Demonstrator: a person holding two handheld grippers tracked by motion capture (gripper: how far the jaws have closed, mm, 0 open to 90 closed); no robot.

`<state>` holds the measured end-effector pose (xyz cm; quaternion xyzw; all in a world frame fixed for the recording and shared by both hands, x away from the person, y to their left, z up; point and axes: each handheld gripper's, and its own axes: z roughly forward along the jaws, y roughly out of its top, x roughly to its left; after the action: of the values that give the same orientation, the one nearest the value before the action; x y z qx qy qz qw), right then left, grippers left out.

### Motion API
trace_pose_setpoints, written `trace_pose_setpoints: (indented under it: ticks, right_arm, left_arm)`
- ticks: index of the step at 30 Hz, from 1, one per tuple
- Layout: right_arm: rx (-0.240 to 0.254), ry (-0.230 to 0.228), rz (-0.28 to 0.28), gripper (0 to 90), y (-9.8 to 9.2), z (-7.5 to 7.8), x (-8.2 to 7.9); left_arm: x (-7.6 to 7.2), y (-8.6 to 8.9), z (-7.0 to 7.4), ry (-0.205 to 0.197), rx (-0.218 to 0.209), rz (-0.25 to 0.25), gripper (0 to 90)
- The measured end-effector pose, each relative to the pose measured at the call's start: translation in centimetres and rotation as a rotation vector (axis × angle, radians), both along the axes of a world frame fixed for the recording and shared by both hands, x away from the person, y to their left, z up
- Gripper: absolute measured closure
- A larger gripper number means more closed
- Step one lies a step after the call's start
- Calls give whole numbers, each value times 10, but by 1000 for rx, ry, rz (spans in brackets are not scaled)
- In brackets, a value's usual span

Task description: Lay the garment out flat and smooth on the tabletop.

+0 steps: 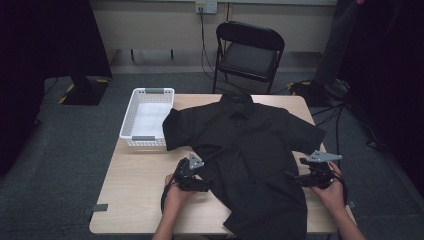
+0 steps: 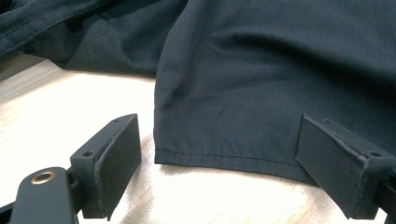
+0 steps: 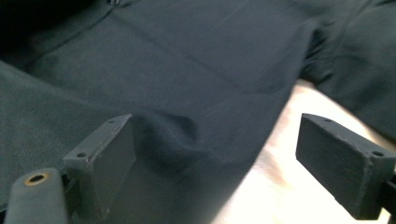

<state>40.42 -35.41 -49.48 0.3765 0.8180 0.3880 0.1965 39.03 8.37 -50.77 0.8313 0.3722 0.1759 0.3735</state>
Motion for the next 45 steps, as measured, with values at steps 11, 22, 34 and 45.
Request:
trace_pose_setpoints:
  ticks: [11,22,34,45]
  right_arm:
    - [-32,53,43,108,3,-12,4]
    - [-30,60,35,97,2,-12,5]
    - [-30,61,30,97,2,-12,4]
    - [-30,61,26,97,2,-12,4]
  left_arm:
    - [0,0,0,0,2,-29,134]
    - [-1,8,13,-7,-20,-23,203]
    - [15,2,17,-22,-35,-2,372]
    - [28,3,11,-26,-25,66,607]
